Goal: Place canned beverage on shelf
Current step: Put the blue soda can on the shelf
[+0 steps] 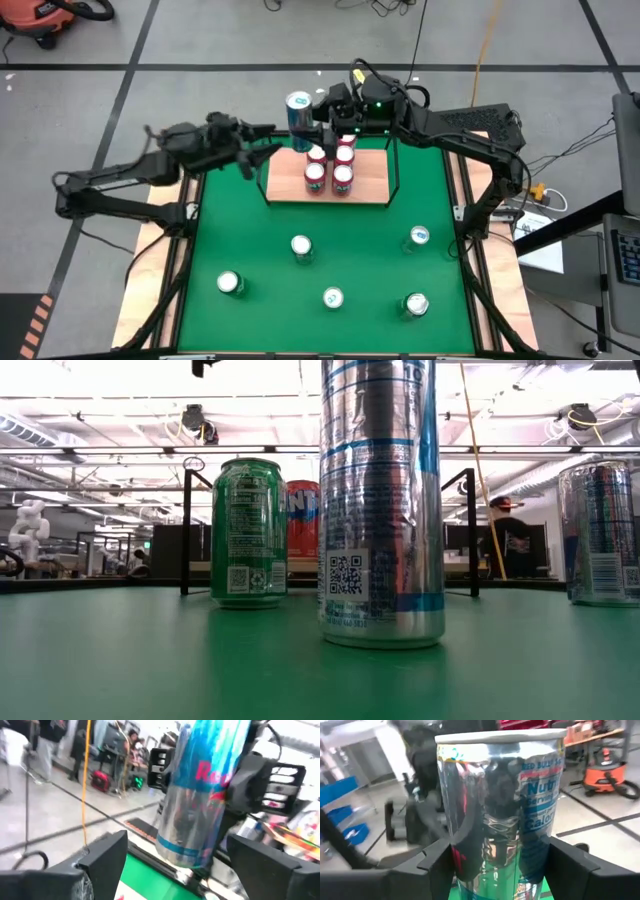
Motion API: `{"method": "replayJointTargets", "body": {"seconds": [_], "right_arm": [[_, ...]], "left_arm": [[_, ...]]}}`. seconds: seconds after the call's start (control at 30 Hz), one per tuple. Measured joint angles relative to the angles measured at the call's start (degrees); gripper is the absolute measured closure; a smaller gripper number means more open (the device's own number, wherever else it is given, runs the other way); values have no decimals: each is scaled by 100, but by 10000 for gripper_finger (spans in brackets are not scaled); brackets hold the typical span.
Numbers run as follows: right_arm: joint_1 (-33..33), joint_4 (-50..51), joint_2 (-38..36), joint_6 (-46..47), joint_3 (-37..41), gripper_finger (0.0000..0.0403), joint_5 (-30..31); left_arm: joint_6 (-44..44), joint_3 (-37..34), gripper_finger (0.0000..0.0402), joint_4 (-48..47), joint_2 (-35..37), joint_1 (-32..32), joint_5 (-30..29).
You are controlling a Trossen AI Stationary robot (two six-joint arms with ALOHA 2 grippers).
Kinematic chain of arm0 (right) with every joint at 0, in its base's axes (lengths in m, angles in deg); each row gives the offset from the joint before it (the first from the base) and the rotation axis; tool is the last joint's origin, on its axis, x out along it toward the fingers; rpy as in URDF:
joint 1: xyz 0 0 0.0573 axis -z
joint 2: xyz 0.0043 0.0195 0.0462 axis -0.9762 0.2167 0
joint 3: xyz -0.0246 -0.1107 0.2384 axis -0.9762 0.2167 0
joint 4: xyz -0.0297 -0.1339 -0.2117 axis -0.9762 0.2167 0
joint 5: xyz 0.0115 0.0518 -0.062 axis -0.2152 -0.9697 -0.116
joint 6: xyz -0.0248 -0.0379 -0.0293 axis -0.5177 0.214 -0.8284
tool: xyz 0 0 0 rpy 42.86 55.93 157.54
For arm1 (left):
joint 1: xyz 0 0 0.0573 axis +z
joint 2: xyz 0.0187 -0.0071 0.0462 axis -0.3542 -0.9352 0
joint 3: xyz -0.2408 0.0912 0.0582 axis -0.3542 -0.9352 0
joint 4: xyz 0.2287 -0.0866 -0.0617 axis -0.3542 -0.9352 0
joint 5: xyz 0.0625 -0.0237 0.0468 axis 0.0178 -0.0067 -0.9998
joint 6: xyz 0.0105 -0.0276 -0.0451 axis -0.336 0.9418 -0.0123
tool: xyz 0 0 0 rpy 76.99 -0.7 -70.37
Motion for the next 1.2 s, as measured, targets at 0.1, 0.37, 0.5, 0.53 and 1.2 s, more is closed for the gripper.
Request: {"method": "replayJointTargets", "body": {"seconds": [0.1,0.37,0.5,0.53,1.2], "right_arm": [[7,401,2,-105,-3,165,-187],[7,1058,9,-567,-3,165,-199],[7,1136,51,-703,-3,165,-221],[2,1163,58,-704,-3,165,-286],[-470,2001,332,-453,-1,165,-806]], "left_arm": [[-70,583,61,-1050,122,162,321],[-1025,2853,61,-4075,-609,605,1061],[-1042,3598,61,-4733,-1128,814,1781],[-1043,3739,61,-4859,-1250,843,1978],[-1853,4613,61,-5707,-2392,869,3187]]}}
